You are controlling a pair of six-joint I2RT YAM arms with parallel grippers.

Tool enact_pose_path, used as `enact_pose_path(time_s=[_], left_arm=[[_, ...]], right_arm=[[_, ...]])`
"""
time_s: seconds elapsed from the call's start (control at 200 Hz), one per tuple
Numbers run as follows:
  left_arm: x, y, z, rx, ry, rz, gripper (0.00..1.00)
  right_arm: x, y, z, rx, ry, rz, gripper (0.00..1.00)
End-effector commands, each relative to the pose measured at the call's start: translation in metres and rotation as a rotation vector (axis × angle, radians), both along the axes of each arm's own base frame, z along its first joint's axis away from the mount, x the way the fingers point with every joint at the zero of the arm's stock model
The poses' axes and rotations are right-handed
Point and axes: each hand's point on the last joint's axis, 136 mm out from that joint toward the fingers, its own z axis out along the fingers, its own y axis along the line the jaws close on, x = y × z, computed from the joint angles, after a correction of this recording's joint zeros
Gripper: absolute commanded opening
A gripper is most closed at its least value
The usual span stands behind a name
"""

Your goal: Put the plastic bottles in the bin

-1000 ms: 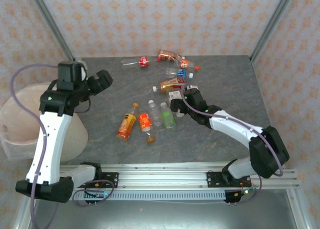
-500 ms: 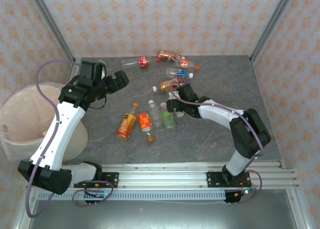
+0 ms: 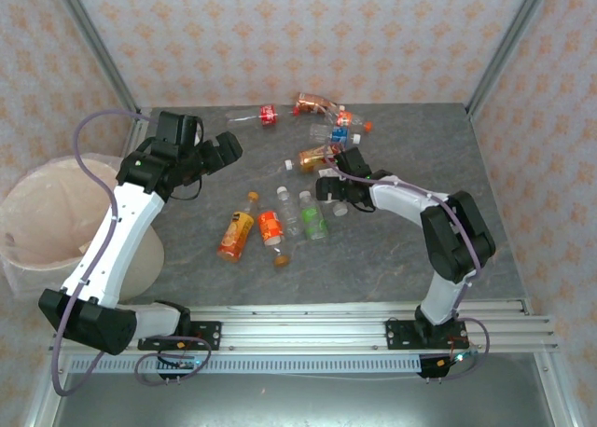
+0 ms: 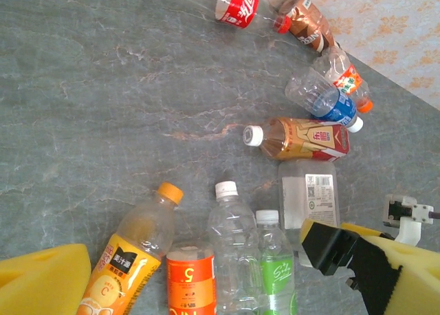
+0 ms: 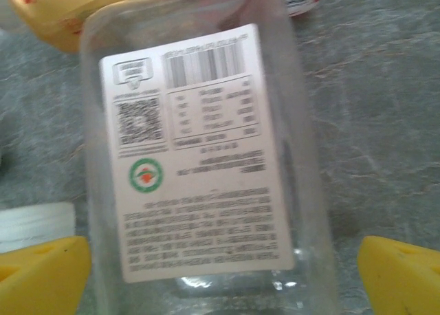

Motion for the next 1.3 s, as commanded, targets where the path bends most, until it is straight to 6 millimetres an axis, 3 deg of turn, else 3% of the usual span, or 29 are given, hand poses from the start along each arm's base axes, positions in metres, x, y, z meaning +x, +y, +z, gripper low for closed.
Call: enact_pose_path(time_s=[0.0,0.165,0.41,0.656,0.891,1.166,1.296], left_arm=[[0.004,0.003,0.003,0.024,-0.018,0.014,1.0],[0.005,0.002,0.001,0.017,-0.017,0.012,1.0],[0.005,0.003,-0.002,0.022,-0.011,0.014,1.0],[0.006,-0.006,-0.003,0.007,-0.022,-0.042,1.0],[0.009,-0.016,0.005,-0.018,-0.051,-0.089,1.0],[0.014,-0.04,0.004,-0.037,-0.065,-0.163,1.0],[0.016,-0.056,0.002,-0.046,-0.065,-0.205,1.0]], right_arm=[[-0.006,0.014,-0.008,0.021,0.033,0.096,0.99],[-0.004,0.018,-0.001,0.029,-0.012,0.137,0.99],[0.0,-0.004,-0.024,-0.096,0.024,0.062,0.99],[0.006,-0.003,-0.028,-0.089,0.025,0.028,0.96],[0.009,-0.012,0.006,-0.074,-0.101,-0.008,0.79],[0.003,-0.016,0.04,0.001,-0.207,-0.037,0.7],[-0.003,-0.007,0.058,0.067,-0.252,0.01,0.68]])
